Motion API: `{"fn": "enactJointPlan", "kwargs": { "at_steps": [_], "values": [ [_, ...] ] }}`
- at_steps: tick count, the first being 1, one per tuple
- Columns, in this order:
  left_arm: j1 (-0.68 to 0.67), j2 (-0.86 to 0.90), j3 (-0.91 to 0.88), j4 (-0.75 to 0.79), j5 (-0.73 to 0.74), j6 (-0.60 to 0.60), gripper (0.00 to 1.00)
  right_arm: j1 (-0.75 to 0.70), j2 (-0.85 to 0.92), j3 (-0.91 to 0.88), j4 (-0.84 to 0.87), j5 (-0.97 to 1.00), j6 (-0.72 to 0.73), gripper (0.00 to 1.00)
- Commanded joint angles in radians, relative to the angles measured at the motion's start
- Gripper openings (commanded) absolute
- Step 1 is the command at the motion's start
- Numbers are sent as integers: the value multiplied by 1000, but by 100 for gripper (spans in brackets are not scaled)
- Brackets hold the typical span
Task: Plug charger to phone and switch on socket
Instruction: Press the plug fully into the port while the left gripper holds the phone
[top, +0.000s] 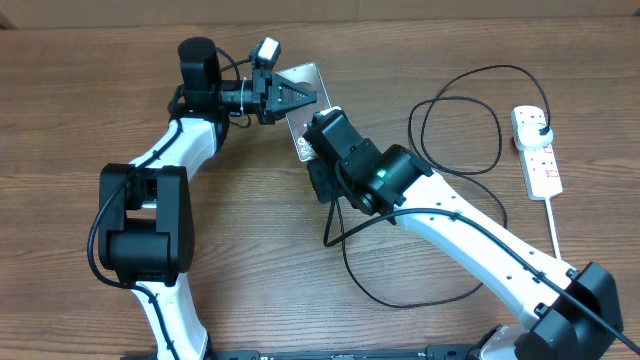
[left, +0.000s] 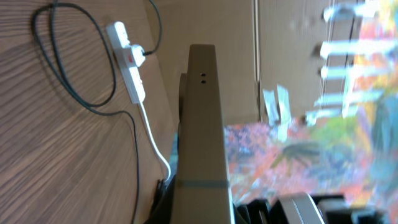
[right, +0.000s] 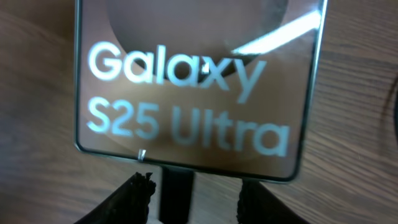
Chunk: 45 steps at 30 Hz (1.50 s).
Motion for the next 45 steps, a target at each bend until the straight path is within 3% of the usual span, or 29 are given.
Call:
{"fn": "enactJointPlan", "kwargs": {
  "at_steps": [1,5,16,21,32,40,44,45],
  "values": [
    [17,6,10,11,49,98,4,-4,-36,70,-54,-22,2,52],
    [38,6,10,14,25,73,4,5,-44,84,-113,-74,5,61],
    [57,6,10,27,-4,54,4,5,-6,8,-41,-97,34,61],
    [57,6,10,27,0,-16,4,5,-4,5,21,-93,30,61],
    [57,6,10,27,46,-44,4,5,60,5,31,-92,31,29],
    [39,6,10,41,59,1,4,4,60,13,79,-87,30,5],
    [23,6,10,42,59,1,4,3,60,46,85,-87,23,5],
    [19,6,10,42,59,1,4,3,60,51,86,-87,23,10]
  ]
}}
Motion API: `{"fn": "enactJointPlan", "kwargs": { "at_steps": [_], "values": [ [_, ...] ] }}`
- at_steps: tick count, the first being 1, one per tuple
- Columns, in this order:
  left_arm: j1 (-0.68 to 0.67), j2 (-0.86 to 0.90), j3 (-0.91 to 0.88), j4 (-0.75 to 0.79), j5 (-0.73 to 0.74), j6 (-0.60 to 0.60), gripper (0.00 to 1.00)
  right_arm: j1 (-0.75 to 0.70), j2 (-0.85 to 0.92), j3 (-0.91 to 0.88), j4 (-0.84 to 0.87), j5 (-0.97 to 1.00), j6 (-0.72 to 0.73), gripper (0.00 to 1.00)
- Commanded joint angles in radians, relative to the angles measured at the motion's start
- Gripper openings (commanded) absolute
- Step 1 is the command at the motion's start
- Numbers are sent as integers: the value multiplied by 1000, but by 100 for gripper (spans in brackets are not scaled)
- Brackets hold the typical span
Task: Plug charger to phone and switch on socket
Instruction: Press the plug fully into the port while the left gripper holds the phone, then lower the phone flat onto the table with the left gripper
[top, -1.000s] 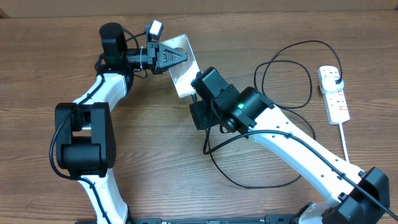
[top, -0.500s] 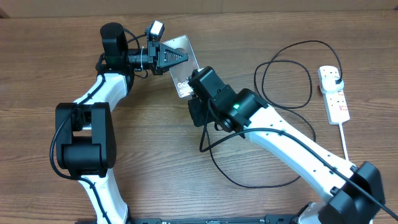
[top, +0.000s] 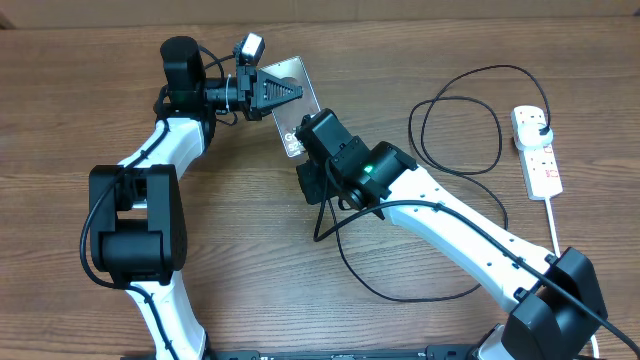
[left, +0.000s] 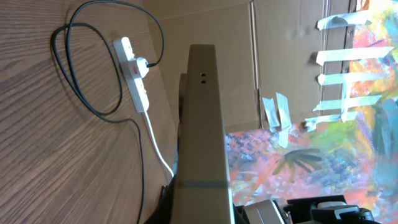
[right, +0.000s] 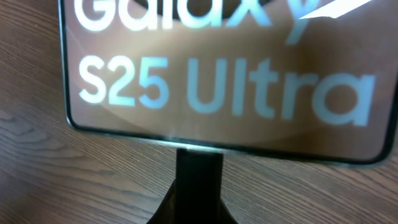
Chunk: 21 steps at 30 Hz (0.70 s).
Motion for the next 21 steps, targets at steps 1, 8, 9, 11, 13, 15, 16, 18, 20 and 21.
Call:
{"fn": "enactJointPlan", "kwargs": {
  "at_steps": [1,8,9,11,13,15,16,18,20,21],
  "values": [
    [-33,6,10,8,48,23,4,-3,-5,45,21,18,-5,16],
    [-37,6,10,60,47,22,4,-3,-22,86,-51,17,-4,64],
    [-39,6,10,65,47,22,4,-3,-29,101,-70,18,-4,70],
    [-44,5,10,94,47,22,4,-3,-46,148,-123,18,-4,83],
    [-55,5,10,129,44,17,4,-3,-67,213,-187,18,-4,91],
    [-71,5,10,164,29,11,4,-3,-96,293,-259,21,-4,95],
    [-83,5,10,181,19,10,4,-4,-109,327,-289,35,-4,96],
    [-109,5,10,206,-4,-2,4,-7,-146,403,-367,112,-4,100],
    [-140,5,10,219,-40,-9,4,-11,-186,457,-433,201,-4,100],
    [-155,5,10,219,-63,-8,4,-16,-209,475,-464,245,-4,100]
  ]
}}
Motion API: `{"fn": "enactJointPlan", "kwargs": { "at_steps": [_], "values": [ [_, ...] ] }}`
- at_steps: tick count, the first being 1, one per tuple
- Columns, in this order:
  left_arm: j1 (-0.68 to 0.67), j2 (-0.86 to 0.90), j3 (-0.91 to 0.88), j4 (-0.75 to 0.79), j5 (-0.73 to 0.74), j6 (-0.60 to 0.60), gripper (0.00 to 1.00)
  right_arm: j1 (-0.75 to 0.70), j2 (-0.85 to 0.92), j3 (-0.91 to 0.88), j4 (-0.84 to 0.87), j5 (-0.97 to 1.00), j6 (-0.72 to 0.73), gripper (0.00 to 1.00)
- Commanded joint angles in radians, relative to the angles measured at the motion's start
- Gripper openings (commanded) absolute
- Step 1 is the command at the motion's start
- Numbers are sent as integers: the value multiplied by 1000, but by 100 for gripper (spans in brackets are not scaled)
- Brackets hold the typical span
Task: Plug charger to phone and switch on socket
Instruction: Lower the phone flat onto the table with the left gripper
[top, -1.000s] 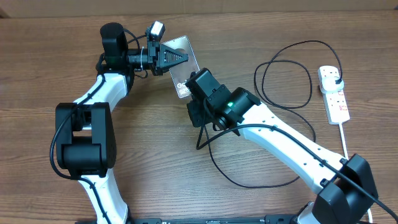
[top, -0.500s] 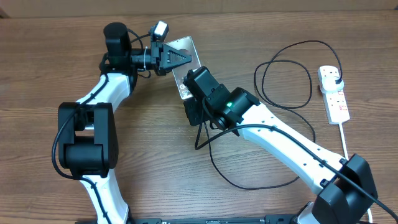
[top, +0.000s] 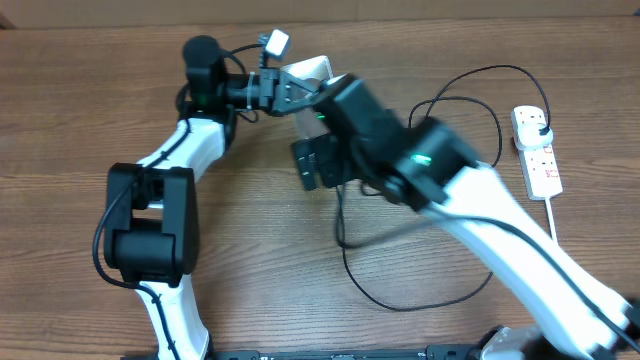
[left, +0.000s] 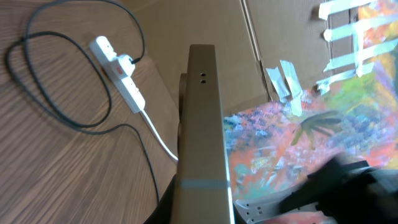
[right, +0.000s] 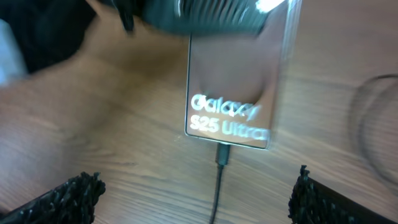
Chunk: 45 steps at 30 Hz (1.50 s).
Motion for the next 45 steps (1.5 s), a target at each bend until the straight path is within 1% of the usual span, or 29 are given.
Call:
{"fn": "enactJointPlan", "kwargs": {
  "at_steps": [1,5,6,9,11,12,13,19,22,26,27,29,30,32,36,40,45],
  "values": [
    [-69,5,10,11,-86,-8,4,-18,-126,90,-69,193,-3,100],
    [-136,5,14,11,-218,-8,4,-42,-235,93,-132,311,3,100],
    [-168,5,26,9,-287,-7,4,-56,-279,93,-153,343,8,100],
    [-216,5,65,-2,-381,8,4,-75,-341,93,-184,371,11,100],
    [-247,5,114,-78,-428,66,4,-88,-374,93,-197,381,29,100],
    [-260,5,146,-146,-444,114,4,-95,-385,93,-202,383,40,100],
    [-273,5,186,-255,-469,182,4,-105,-396,93,-208,388,54,100],
    [-328,5,430,-987,-684,652,4,-180,-422,84,-219,396,109,100],
    [-319,5,465,-1254,-727,821,4,-212,-418,66,-205,395,113,100],
    [-266,12,465,-1614,-807,1032,4,-227,-401,22,-145,385,139,100],
    [-249,18,465,-1692,-819,1078,4,-227,-392,13,-130,371,139,100],
    [-219,27,465,-1790,-823,1136,4,-227,-372,-3,-92,319,139,100],
    [-203,32,465,-1820,-823,1151,4,-227,-359,-11,-66,278,139,100],
    [-177,39,464,-1829,-823,1150,4,-227,-330,-26,-17,195,139,100],
    [-147,56,461,-1774,-822,1136,4,-227,-256,-29,26,65,138,100],
    [-148,84,461,-1738,-822,1094,4,-227,-196,-29,18,23,141,100],
    [-174,138,461,-1743,-822,1069,4,-235,-186,-29,23,25,188,100]
  ]
}}
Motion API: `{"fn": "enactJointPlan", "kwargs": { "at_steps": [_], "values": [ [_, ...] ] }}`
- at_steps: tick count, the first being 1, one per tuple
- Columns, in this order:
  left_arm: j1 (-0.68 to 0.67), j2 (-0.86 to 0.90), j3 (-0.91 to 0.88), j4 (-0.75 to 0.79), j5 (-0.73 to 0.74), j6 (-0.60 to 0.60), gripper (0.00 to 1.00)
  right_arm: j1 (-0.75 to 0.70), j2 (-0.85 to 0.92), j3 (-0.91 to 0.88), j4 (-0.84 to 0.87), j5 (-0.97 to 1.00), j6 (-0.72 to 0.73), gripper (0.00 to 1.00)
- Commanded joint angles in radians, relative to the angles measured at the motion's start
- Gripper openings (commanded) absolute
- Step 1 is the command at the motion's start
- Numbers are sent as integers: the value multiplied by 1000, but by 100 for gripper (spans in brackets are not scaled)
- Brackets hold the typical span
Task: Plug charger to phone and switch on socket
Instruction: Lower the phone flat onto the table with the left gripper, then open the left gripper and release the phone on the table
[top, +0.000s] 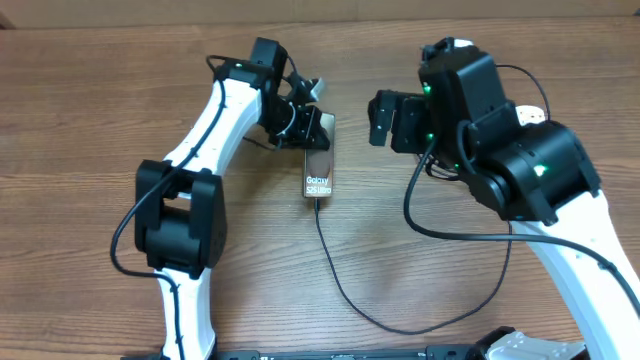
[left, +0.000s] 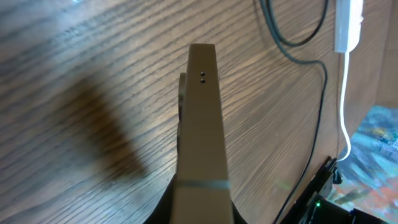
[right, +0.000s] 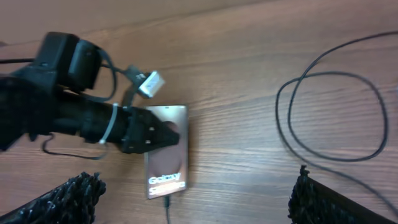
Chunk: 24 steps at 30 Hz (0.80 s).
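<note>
The phone (top: 318, 168) faces up low over the wooden table, its screen reading "Galaxy S25 Ultra" (right: 166, 181). My left gripper (top: 310, 128) is shut on the phone's far end; in the left wrist view the phone (left: 200, 118) shows edge-on between the jaws. The black charger cable (top: 335, 270) is plugged into the phone's near end. My right gripper (right: 198, 179) hangs open, high above and to the right of the phone, holding nothing. The white socket strip (left: 348, 22) lies far right and is hidden in the overhead view.
Loose loops of the black cable (right: 329, 118) lie on the table to the right of the phone. The raised right arm (top: 520, 160) fills the overhead view's right side. A white lead (left: 344, 134) runs from the strip toward the table edge.
My right gripper, open just above the plugged phone before, is now much higher and further right. The left arm has turned, and the phone now lies lower, screen up, nearer the table's middle.
First my right gripper held the plug just short of the phone's lower edge while the left held the phone. Then the plug sat against that edge. Then the right gripper was open and backed off with the plug staying in. Now it is well clear.
</note>
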Motion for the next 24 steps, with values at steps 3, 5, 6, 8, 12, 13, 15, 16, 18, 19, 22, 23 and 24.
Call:
{"fn": "enactJointPlan", "kwargs": {
  "at_steps": [3,5,6,8,12,13,15,16,18,19,22,23,24],
  "values": [
    [-34,86,17,-3,27,-26,4,-29,-21,4,10,-27,35,100],
    [-36,120,17,-3,27,-37,4,-43,-21,4,5,-26,59,100],
    [-36,139,17,-4,28,-50,4,-51,-21,4,2,-27,65,100],
    [-36,165,17,-5,27,-75,5,-63,-21,4,-2,-27,68,100],
    [-36,215,17,-12,27,-111,10,-78,-21,4,-2,-26,86,100],
    [-36,219,17,-14,27,-111,14,-78,-21,4,-1,-26,86,100],
    [-36,226,17,-19,18,-111,27,-78,-21,4,2,-23,85,100],
    [-36,227,17,-23,8,-111,31,-78,-21,4,4,-23,86,100],
    [-36,227,17,-35,-27,-111,37,-78,-21,4,9,-23,85,100],
    [-35,227,17,-39,-42,-111,40,-78,-21,4,11,-23,85,100],
    [-35,227,17,-50,-82,-111,48,-78,-21,4,13,-23,86,100],
    [-35,227,17,-55,-92,-111,49,-78,-21,4,15,-23,85,100],
    [-35,227,17,-61,-101,-111,51,-78,-21,4,16,-23,85,100]
  ]
}}
